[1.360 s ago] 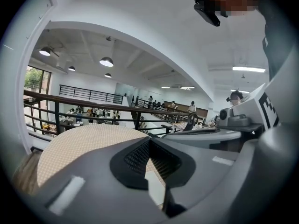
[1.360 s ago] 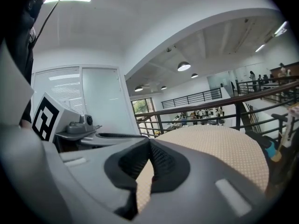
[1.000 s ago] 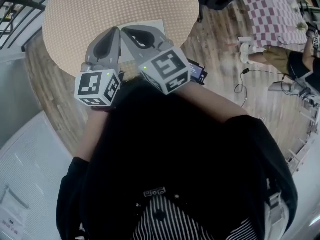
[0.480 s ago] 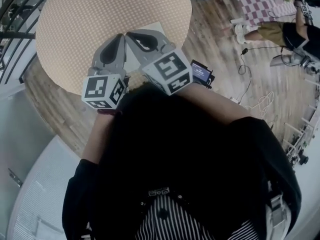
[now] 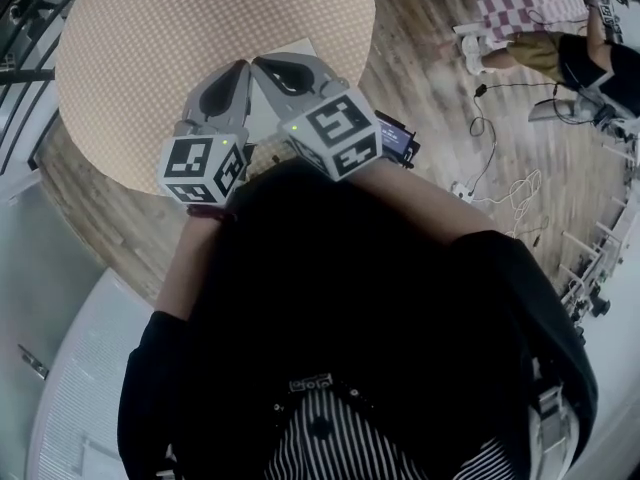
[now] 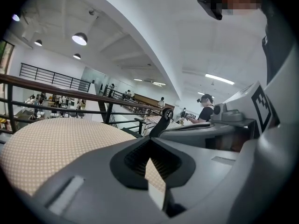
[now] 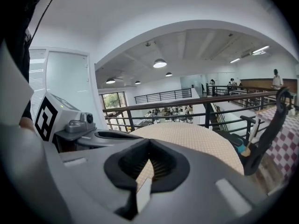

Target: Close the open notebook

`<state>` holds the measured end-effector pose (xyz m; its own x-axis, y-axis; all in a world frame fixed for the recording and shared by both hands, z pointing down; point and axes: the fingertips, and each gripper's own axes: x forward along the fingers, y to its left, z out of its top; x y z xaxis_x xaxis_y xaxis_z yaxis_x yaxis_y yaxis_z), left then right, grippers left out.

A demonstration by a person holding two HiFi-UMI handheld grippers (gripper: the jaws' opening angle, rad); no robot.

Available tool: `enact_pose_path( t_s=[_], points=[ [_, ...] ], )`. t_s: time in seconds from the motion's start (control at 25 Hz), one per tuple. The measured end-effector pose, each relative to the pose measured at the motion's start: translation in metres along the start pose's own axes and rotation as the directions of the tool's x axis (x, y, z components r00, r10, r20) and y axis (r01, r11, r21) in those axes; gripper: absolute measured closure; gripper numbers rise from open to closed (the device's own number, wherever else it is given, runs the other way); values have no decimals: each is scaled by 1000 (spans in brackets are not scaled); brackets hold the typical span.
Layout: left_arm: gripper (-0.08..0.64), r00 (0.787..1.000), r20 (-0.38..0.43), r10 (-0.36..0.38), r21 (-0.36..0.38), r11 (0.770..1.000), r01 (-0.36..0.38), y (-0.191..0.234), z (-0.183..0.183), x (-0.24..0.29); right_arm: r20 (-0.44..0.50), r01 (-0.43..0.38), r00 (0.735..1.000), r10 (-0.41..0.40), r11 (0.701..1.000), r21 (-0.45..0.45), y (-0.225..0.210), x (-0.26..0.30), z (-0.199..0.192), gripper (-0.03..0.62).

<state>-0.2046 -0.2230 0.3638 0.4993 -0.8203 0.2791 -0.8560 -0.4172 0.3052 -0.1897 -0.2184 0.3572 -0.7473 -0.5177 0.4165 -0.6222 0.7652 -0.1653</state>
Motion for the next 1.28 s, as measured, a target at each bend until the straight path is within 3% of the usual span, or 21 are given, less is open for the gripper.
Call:
enact_pose_path(
  t_s=[0.16,0.36,0.68,0.92,1.12,1.28],
  points=[
    [558,1000,-18,16,-9,1000,-16,4,-2,26,-14,-6,1000,6,1000,7,-27,10,-2,591],
    [558,1000,-5,19,-81,997,-19,18,-7,49,-33,-9,999,10,1000,30,-48,29,-7,591],
    [558,997,-69,42,-122,991,-50,30,-39,71,-87,-24,996,29,998,65,-67,47,-37,591],
    [558,994,-111,27,-194,980,-48,34,-63,92,-128,-27,991,41,994,110,-81,52,-60,591],
    [558,985,-172,6,-186,982,-39,28,-83,97,-164,-21,985,44,990,137,-86,51,-82,591],
    [558,976,-215,-22,-211,977,-25,17,-105,104,-245,-10,968,57,982,188,-100,49,-116,591]
  ],
)
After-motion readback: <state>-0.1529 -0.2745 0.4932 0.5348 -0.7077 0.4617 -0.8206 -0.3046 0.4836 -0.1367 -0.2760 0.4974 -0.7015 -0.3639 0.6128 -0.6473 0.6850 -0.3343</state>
